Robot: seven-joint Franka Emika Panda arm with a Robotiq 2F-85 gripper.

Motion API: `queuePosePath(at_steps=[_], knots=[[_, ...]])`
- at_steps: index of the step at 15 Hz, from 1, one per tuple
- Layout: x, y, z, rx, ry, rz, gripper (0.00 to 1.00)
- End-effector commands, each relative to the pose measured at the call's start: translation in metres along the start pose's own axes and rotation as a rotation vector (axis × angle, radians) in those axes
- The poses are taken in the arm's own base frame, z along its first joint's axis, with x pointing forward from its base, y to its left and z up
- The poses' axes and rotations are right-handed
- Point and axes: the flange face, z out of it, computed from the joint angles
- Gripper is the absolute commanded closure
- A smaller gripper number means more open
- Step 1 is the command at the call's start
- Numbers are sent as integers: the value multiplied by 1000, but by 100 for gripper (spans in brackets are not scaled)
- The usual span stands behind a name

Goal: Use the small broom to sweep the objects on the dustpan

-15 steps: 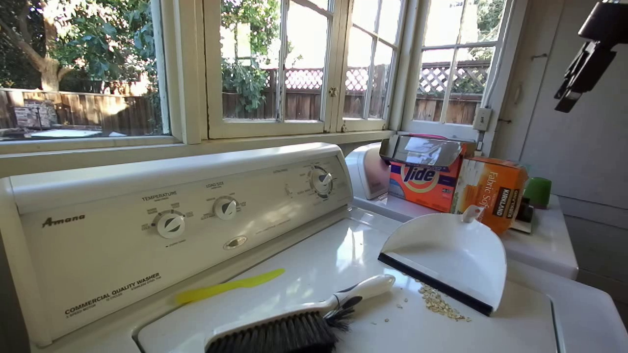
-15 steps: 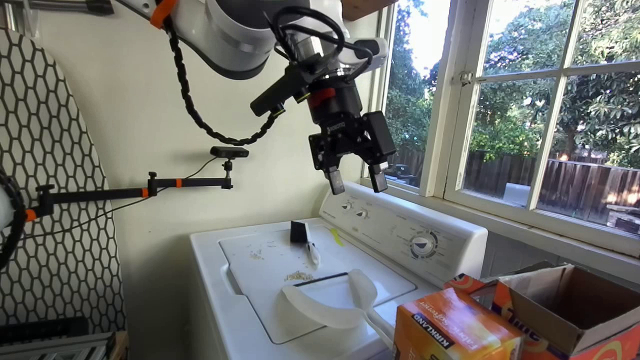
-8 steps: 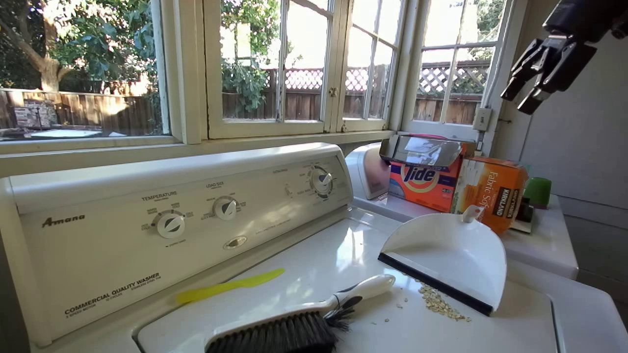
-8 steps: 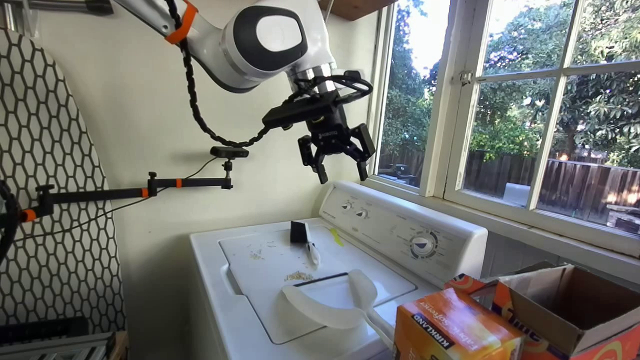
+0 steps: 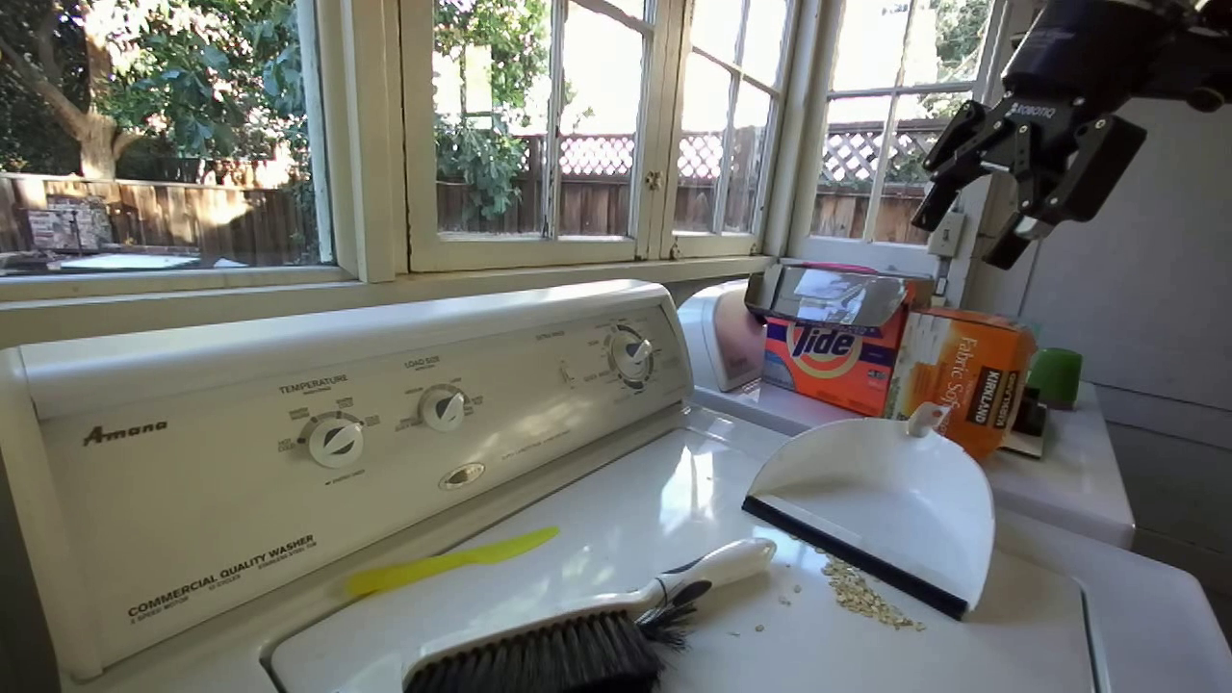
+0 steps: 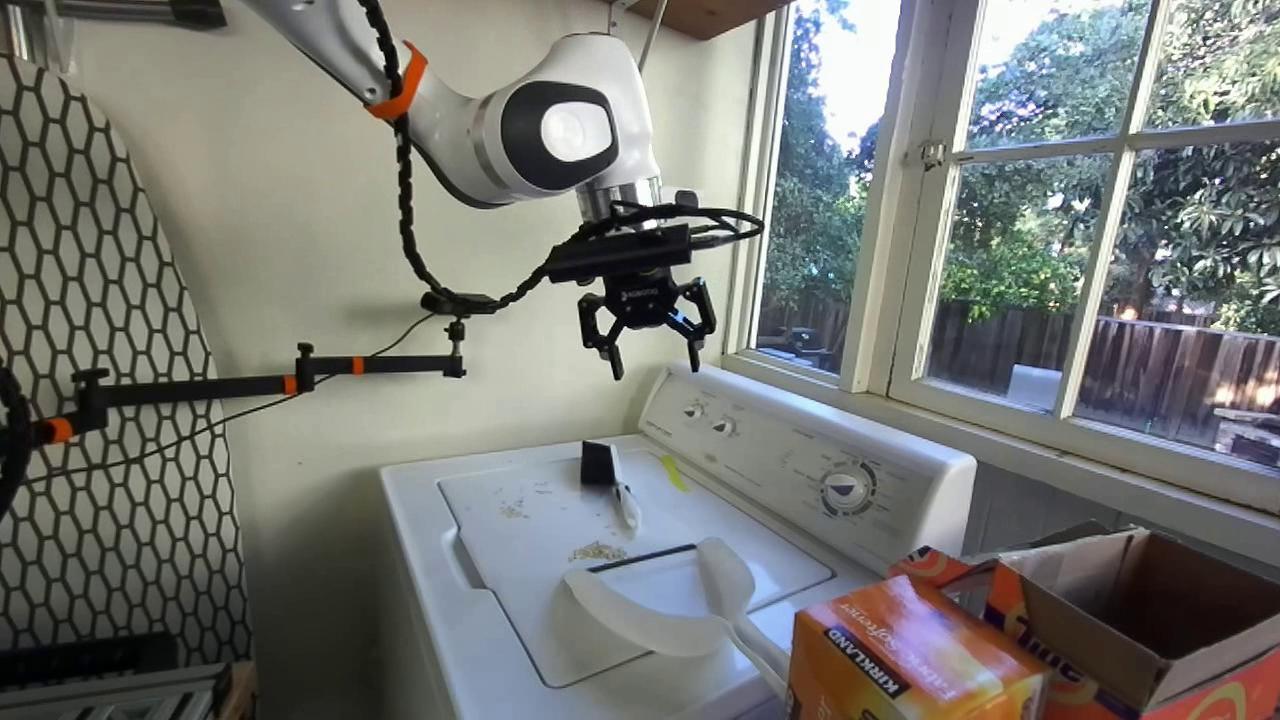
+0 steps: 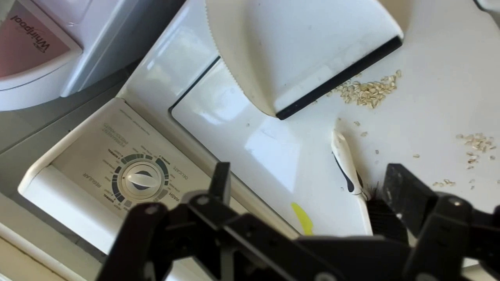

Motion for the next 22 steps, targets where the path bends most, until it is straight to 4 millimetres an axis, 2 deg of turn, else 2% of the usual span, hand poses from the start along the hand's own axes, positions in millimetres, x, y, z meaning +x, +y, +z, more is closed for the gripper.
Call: queuePosePath(at_steps=[1,5,10,15,22], knots=[[0,1,-1,-2,-1,3,0],[-4,3,-2,-7,14,10,0],[34,-23,9,-22,72,-265,0],[66,-50,38,30,127,-503,0],[103,-63,85,183,168,-701,0]])
